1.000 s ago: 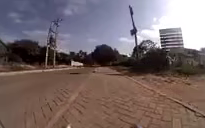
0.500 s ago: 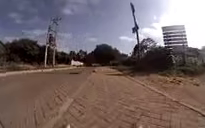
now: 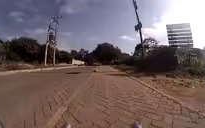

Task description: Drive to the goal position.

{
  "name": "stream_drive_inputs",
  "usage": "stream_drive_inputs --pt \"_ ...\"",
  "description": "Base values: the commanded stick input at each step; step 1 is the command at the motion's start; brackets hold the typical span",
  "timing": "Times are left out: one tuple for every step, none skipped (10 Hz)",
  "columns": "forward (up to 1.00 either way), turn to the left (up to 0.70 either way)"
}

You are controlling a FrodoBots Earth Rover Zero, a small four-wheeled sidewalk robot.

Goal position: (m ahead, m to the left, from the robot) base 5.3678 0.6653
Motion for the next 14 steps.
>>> stream_drive_inputs --pt "0.7 0.0" --pt "0.7 0.0" --pt "0.7 0.0" --pt "0.7 0.0" --pt "0.7 0.0" --pt "0.7 0.0" --pt "0.7 0.0" --pt "0.7 0.0" --pt "0.7 0.0" --pt "0.7 0.0" --pt "0.7 0.0" --pt "0.7 0.0" --pt "0.7 0.0" --pt "0.7 0.0"
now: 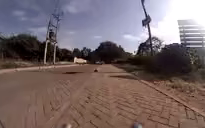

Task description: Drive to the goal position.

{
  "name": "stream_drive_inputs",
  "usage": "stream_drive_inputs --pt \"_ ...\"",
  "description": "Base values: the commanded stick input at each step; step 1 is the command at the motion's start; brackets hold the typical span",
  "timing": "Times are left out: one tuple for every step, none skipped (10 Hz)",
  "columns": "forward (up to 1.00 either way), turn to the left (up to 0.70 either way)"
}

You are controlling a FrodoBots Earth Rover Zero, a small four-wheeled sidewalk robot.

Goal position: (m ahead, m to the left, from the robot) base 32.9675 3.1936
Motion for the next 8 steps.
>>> stream_drive_inputs --pt "0.7 0.0" --pt "0.7 0.0" --pt "0.7 0.0" --pt "0.7 0.0" --pt "0.7 0.0" --pt "0.7 0.0" --pt "0.7 0.0" --pt "0.7 0.0"
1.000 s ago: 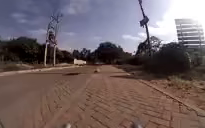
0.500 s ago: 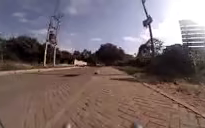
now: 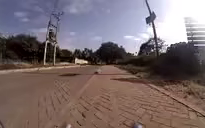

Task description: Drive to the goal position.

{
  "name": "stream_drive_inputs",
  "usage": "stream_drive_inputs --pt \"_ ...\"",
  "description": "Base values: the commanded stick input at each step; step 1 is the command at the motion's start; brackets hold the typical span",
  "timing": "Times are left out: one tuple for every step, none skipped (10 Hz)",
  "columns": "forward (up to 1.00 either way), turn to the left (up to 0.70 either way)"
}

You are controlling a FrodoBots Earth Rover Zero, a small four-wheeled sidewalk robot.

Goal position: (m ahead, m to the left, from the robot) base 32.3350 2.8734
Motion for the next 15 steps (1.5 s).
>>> stream_drive_inputs --pt "0.7 0.0" --pt "0.7 0.0" --pt "0.7 0.0" --pt "0.7 0.0" --pt "0.7 0.0" --pt "0.7 0.0" --pt "0.7 0.0" --pt "0.7 0.0" --pt "0.7 0.0" --pt "0.7 0.0" --pt "0.7 0.0" --pt "0.7 0.0" --pt "0.7 0.0" --pt "0.7 0.0" --pt "0.7 0.0"
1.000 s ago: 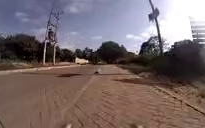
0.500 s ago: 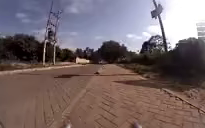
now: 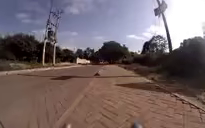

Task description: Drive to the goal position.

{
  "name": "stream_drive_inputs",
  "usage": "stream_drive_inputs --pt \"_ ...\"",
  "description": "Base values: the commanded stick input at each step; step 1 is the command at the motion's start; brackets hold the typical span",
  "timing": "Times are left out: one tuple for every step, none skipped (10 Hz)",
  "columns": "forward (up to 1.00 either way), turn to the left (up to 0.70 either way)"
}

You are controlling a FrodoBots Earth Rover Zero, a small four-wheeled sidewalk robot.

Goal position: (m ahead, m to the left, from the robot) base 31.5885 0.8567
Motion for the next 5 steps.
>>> stream_drive_inputs --pt "0.7 0.0" --pt "0.7 0.0" --pt "0.7 0.0" --pt "0.7 0.0" --pt "0.7 0.0"
